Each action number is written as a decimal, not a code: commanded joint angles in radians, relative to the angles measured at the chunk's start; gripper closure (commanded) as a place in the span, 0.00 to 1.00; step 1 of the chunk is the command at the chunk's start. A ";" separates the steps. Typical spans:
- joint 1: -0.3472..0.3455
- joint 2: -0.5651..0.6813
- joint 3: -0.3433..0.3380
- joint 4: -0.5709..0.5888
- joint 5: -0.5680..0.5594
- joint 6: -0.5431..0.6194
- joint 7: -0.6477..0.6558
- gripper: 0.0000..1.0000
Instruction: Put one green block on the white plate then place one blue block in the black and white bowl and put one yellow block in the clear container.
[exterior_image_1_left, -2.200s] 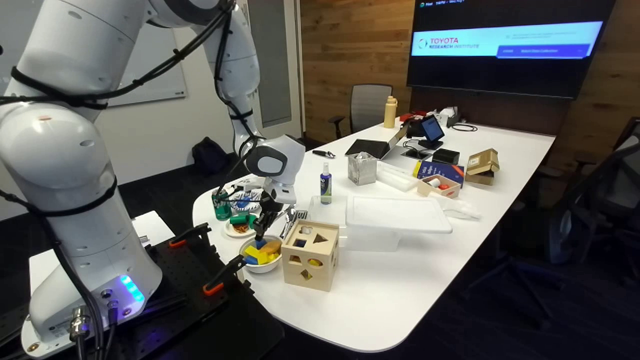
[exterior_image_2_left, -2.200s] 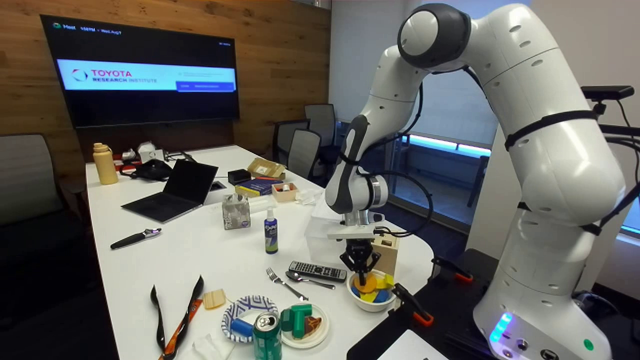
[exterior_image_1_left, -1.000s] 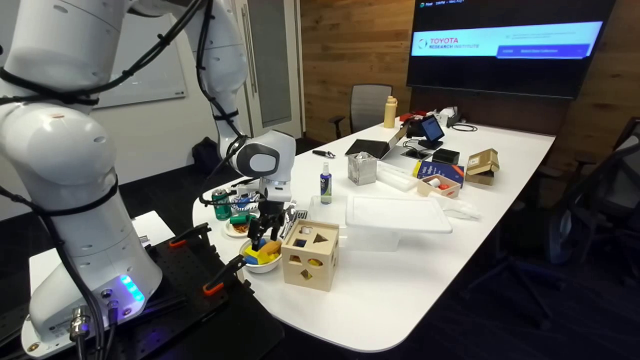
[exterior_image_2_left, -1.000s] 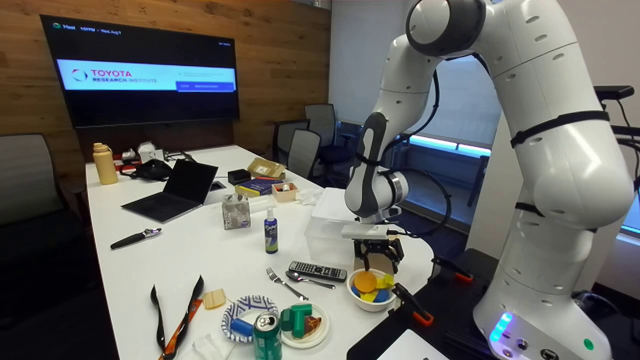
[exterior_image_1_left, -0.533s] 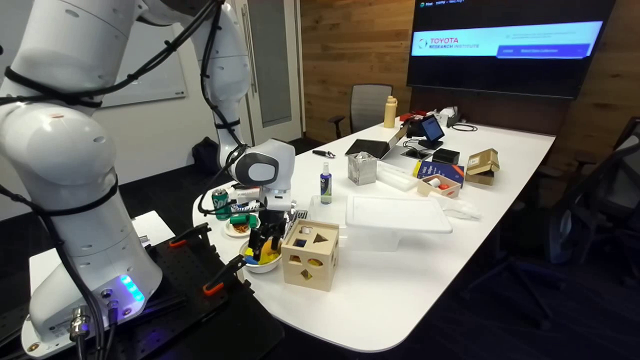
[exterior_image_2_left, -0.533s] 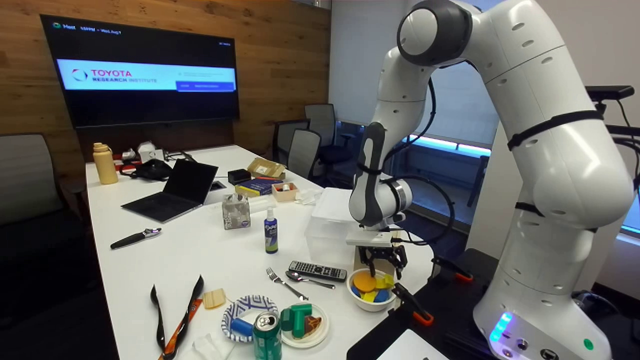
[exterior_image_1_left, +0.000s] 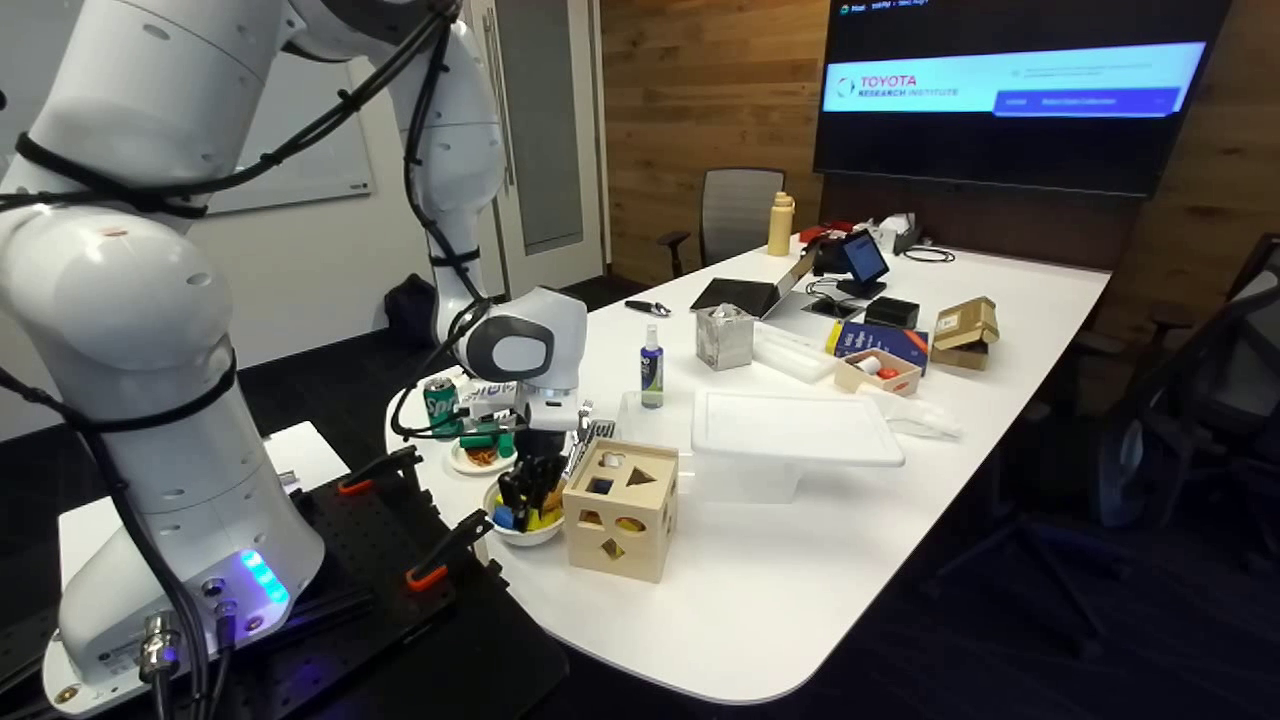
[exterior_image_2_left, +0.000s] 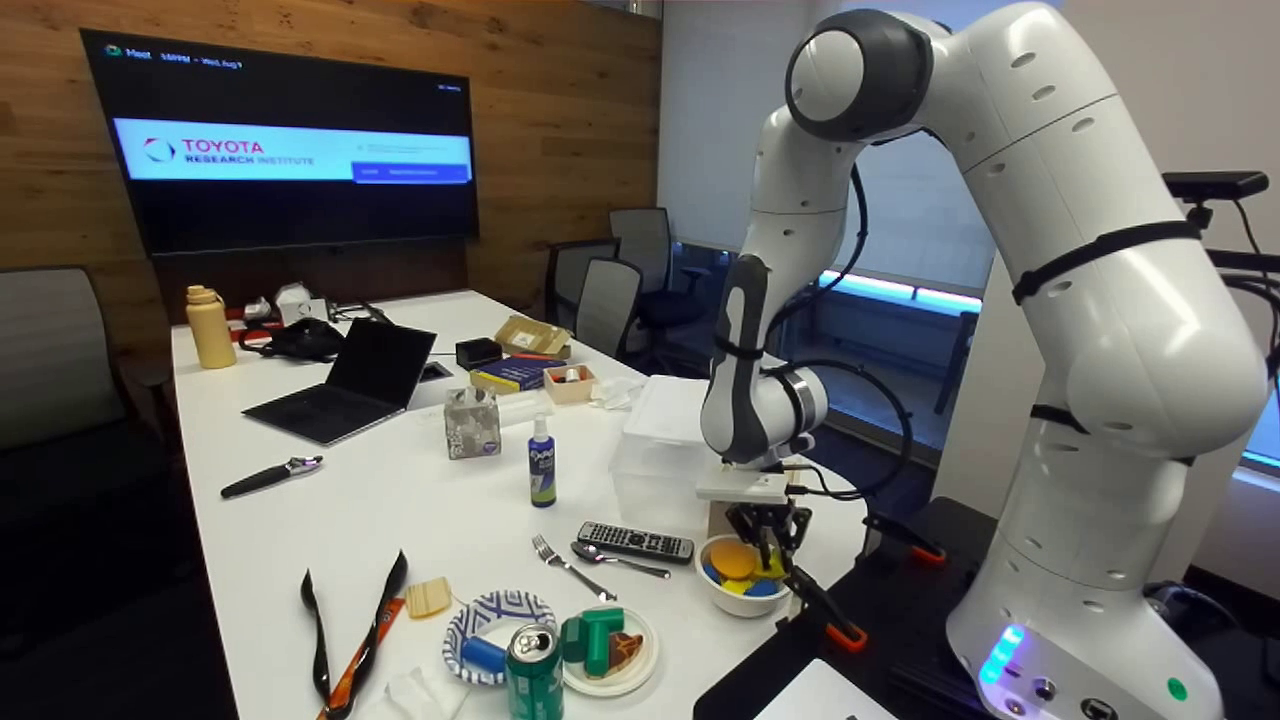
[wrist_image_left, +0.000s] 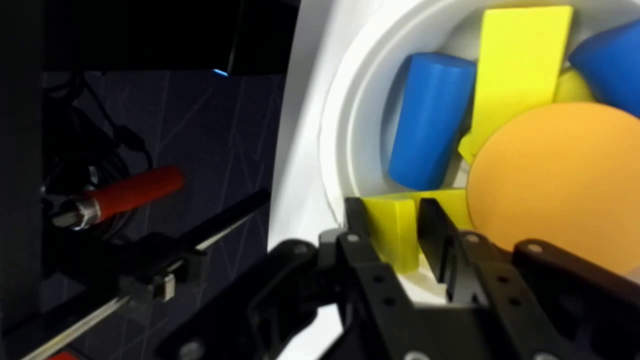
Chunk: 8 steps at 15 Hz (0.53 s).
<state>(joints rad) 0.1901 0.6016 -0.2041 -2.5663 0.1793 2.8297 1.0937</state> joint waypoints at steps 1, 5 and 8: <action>0.001 -0.029 0.006 -0.040 0.015 0.038 -0.001 0.95; 0.041 -0.076 -0.016 -0.071 0.000 0.036 0.014 0.93; 0.083 -0.141 -0.036 -0.102 -0.019 0.012 0.025 0.93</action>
<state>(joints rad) 0.2173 0.5644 -0.2111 -2.5978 0.1772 2.8478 1.0937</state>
